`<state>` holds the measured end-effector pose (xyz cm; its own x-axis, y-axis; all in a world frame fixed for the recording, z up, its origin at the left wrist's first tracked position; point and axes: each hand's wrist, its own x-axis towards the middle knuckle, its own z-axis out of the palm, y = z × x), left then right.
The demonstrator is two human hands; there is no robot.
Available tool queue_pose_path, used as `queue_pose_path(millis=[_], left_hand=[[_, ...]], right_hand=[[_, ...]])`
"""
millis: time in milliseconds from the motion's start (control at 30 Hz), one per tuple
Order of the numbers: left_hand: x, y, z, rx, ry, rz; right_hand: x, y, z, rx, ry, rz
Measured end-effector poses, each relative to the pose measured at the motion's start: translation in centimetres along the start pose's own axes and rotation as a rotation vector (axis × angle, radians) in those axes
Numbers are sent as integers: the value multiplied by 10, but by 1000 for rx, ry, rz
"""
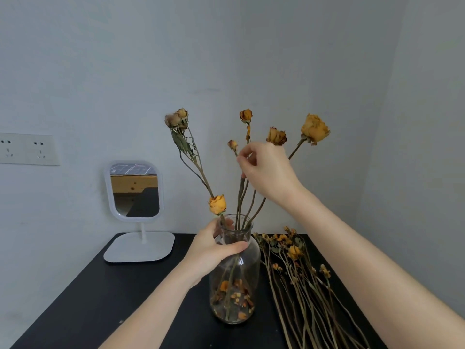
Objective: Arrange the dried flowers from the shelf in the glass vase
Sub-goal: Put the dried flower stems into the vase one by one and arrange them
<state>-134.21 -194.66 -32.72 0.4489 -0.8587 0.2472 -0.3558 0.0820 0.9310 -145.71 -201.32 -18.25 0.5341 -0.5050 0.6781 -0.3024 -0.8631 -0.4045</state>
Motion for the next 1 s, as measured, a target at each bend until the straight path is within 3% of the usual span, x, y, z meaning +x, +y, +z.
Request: queue_pose_path(millis=[233,533,1000], left_hand=[[-3,-1,0,-9,6,25],[-8,1,-2,-1,-10,41],[-10,5,1,-25,4,34]], right_hand=[[29,-16,18,-80,-427,297],[32,-21,32,-352,-774,344],[23,-17,39,-413,-773,359]])
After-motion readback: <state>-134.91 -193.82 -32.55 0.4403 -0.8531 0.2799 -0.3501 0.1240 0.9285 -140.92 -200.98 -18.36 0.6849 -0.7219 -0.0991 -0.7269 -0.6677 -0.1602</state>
